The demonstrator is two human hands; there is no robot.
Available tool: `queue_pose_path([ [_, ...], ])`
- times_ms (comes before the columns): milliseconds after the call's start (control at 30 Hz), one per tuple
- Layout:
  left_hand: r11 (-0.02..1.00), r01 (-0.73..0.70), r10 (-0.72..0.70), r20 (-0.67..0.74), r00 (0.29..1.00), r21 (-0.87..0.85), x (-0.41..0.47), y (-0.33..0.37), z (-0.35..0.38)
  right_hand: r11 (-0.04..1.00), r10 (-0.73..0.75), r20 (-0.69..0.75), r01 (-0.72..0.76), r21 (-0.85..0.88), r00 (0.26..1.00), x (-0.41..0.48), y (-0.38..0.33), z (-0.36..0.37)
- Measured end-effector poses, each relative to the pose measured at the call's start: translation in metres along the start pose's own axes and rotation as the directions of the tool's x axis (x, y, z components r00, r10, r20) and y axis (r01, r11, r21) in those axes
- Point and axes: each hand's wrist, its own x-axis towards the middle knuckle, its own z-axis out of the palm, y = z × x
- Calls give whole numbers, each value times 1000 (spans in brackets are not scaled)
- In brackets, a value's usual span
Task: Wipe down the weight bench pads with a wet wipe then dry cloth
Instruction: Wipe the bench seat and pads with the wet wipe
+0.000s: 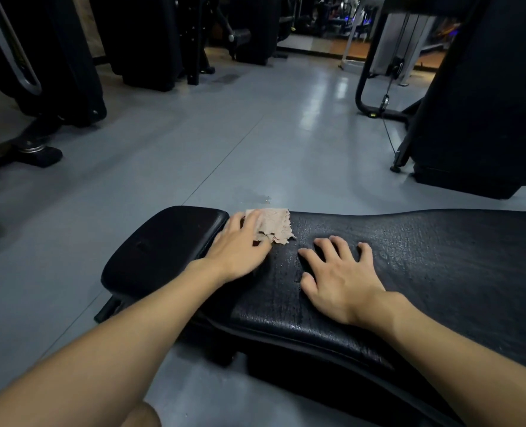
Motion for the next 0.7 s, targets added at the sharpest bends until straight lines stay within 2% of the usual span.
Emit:
queue_pose_path([
  [67, 999, -6, 6, 6, 1000, 37, -16, -10, -3, 999, 29, -119, -27, 24, 992, 21, -6, -10],
  [133, 1000, -6, 5, 41, 999, 22, -19, -14, -8, 981, 12, -230, 32, 190, 973, 56, -18, -18],
  [200, 1000, -2, 1, 84, 996, 18, -14, -15, -12, 931, -73, -209, 142, 337, 975, 91, -36, -24],
  [267, 999, -12, 8, 117, 993, 30, -7, -17, -14, 909, -133, -121, 170, 380, 984, 117, -52, -22],
  [367, 999, -38, 32, 145, 989, 39, 2, -21, -12, 954, -173, 7, 166, 251, 985, 143, -58, -7],
  [433, 997, -46, 36, 146, 989, 67, 4, -20, -12, 973, -185, 40, 177, 145, 982, 150, -56, -1],
  [700, 992, -17, -4, 164, 986, 126, 5, -13, -17, 982, -127, 59, 117, 145, 990, 131, -15, -1],
])
